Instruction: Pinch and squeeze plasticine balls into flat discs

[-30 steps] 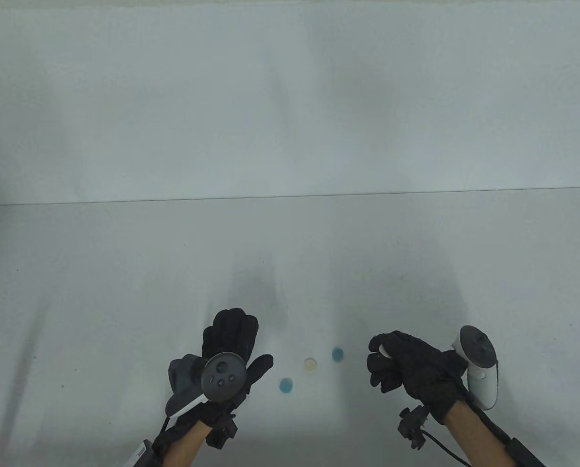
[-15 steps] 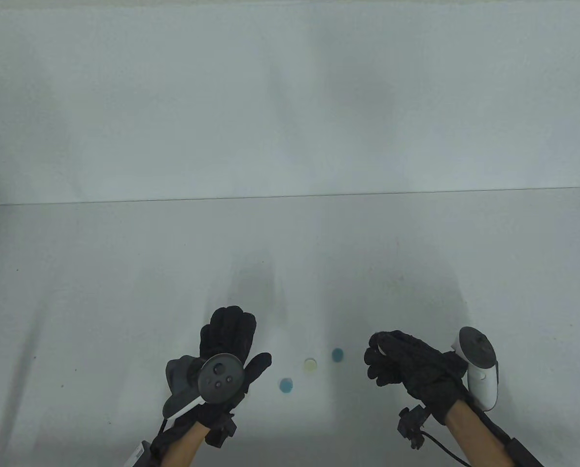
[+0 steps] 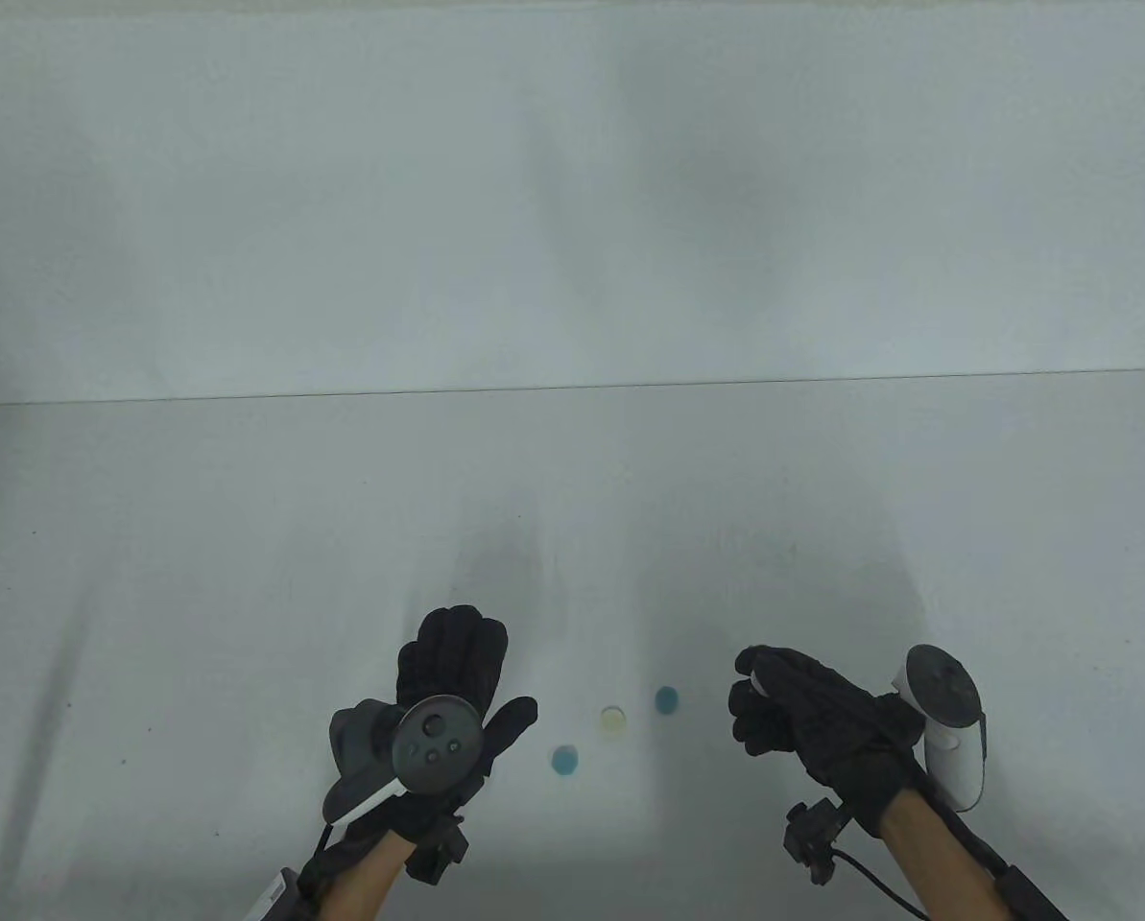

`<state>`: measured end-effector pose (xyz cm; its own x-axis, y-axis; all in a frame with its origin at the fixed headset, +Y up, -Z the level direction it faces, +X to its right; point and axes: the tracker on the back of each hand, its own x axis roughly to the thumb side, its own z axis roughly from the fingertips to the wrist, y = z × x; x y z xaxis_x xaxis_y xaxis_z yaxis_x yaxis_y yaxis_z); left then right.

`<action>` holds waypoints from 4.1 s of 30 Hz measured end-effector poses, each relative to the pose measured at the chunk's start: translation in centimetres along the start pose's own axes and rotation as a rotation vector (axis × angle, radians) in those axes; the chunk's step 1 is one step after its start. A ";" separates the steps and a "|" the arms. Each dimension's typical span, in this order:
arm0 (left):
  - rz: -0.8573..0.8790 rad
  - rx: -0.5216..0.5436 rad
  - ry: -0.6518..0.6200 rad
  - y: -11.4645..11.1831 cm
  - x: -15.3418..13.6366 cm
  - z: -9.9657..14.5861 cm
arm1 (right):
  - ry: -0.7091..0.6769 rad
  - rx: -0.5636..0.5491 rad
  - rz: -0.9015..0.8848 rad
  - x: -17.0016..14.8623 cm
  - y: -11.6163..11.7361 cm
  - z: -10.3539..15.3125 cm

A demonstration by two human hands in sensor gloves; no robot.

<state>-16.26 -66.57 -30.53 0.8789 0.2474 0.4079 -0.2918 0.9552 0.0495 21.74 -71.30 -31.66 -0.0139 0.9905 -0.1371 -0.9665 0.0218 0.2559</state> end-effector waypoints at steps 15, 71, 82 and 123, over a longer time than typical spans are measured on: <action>-0.006 0.007 0.012 0.1 -0.2 0.0 | -0.011 -0.095 0.063 0.2 -0.3 0.1; -0.007 0.007 -0.002 0.2 0.0 0.0 | 0.039 0.052 -0.060 -1.4 0.1 -0.4; 0.000 0.008 0.010 0.2 -0.2 0.0 | 0.059 -0.033 0.047 -0.7 -0.1 -0.4; 0.025 0.021 -0.018 0.3 0.1 0.0 | 0.236 -0.149 0.878 -1.0 0.1 -8.3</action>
<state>-16.27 -66.25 -30.46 0.8643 0.2677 0.4258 -0.3213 0.9452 0.0580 19.49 -73.39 -39.41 -0.7944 0.5891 -0.1478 -0.6067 -0.7588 0.2370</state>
